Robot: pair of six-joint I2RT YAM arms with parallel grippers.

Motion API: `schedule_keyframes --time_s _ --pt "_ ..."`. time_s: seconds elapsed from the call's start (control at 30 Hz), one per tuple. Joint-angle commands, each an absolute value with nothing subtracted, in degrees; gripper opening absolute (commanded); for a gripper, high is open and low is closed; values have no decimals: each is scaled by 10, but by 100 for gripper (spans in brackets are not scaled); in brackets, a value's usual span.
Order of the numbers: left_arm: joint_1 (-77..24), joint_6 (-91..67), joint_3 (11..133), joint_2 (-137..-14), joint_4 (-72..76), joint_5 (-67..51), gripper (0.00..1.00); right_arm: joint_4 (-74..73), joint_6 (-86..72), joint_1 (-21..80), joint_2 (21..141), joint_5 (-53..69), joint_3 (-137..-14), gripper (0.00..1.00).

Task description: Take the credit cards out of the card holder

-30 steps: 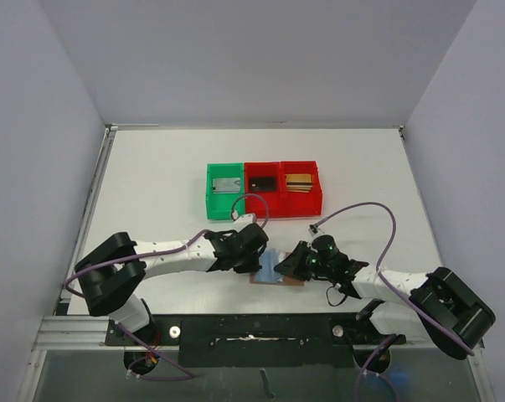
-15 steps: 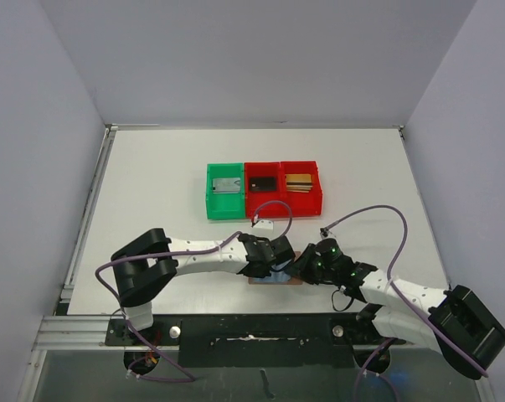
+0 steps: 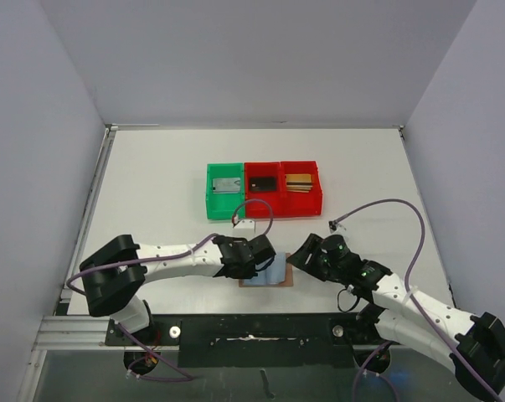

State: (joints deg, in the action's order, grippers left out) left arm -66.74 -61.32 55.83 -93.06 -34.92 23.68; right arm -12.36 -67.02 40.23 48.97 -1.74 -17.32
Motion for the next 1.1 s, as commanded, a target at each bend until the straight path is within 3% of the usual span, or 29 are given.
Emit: schedule_keyframes --time_s 0.0,0.23,0.37,0.63,1.07 --pt "-654 -621 555 -889 -314 225 8 -135 -626 405 459 -44 -220 53" --pt "-637 -626 523 -846 -286 203 25 65 -579 418 578 126 -240 33" --pt "-622 -632 490 -825 -263 183 36 23 -585 440 688 88 -276 23" --pt "-602 -627 434 -799 -172 113 47 -36 -603 445 731 30 -233 22" --pt "-592 -633 417 -830 -95 48 49 -18 -617 446 744 29 -203 22"
